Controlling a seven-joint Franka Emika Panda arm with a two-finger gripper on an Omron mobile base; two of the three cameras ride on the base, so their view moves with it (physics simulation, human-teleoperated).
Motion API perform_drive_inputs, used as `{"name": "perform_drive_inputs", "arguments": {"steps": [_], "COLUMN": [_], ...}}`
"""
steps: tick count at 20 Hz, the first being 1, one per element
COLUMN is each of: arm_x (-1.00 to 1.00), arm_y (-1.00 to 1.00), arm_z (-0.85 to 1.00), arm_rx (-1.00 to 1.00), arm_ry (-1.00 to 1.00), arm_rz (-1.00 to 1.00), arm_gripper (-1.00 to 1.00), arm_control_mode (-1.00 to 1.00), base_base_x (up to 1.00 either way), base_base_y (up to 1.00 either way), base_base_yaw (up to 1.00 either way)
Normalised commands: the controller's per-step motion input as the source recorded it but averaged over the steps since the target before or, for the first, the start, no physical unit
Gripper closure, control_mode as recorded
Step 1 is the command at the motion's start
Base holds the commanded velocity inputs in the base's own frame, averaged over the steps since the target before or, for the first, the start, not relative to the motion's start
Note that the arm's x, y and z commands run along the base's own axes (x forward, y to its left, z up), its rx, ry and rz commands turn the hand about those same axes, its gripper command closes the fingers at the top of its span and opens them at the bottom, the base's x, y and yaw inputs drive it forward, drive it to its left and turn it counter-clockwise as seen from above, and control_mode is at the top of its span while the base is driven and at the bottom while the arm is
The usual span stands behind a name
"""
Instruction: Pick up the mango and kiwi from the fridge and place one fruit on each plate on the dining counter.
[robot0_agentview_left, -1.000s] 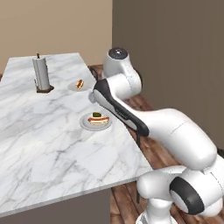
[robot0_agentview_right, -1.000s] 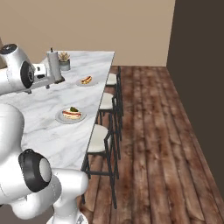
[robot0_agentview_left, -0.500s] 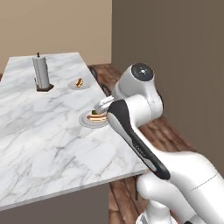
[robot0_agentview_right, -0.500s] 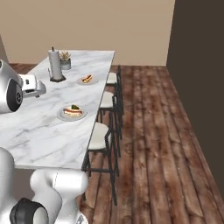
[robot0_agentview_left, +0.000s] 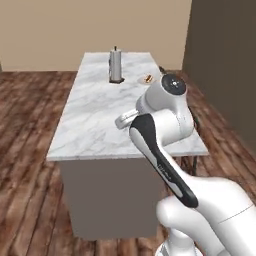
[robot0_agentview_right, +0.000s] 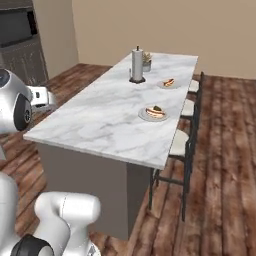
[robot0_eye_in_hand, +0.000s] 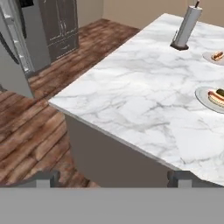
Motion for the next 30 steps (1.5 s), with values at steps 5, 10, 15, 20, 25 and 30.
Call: {"name": "perform_drive_inputs", "arguments": {"steps": [5, 10, 15, 20, 25, 30], "arm_x": [0.00, 0.00, 0.00, 0.00, 0.00, 0.00], "arm_y": [0.00, 0.00, 0.00, 0.00, 0.00, 0.00], "arm_z": [0.00, 0.00, 0.00, 0.00, 0.00, 0.00], "arm_rx": [0.00, 0.00, 0.00, 0.00, 0.00, 0.00], "arm_ry": [0.00, 0.00, 0.00, 0.00, 0.00, 0.00], "arm_rz": [0.00, 0.00, 0.00, 0.00, 0.00, 0.00], "arm_gripper": [-1.00, -1.00, -1.00, -1.00, -1.00, -1.00], "arm_control_mode": [1.00, 1.00, 1.00, 1.00, 1.00, 1.00], "base_base_x": [-0.02, 0.01, 0.69, 1.00, 1.00, 0.92], "base_base_y": [0.78, 0.82, 0.49, 0.14, 0.12, 0.22], "base_base_yaw": [0.73, 0.74, 0.60, 0.29, -0.07, -0.51]}}
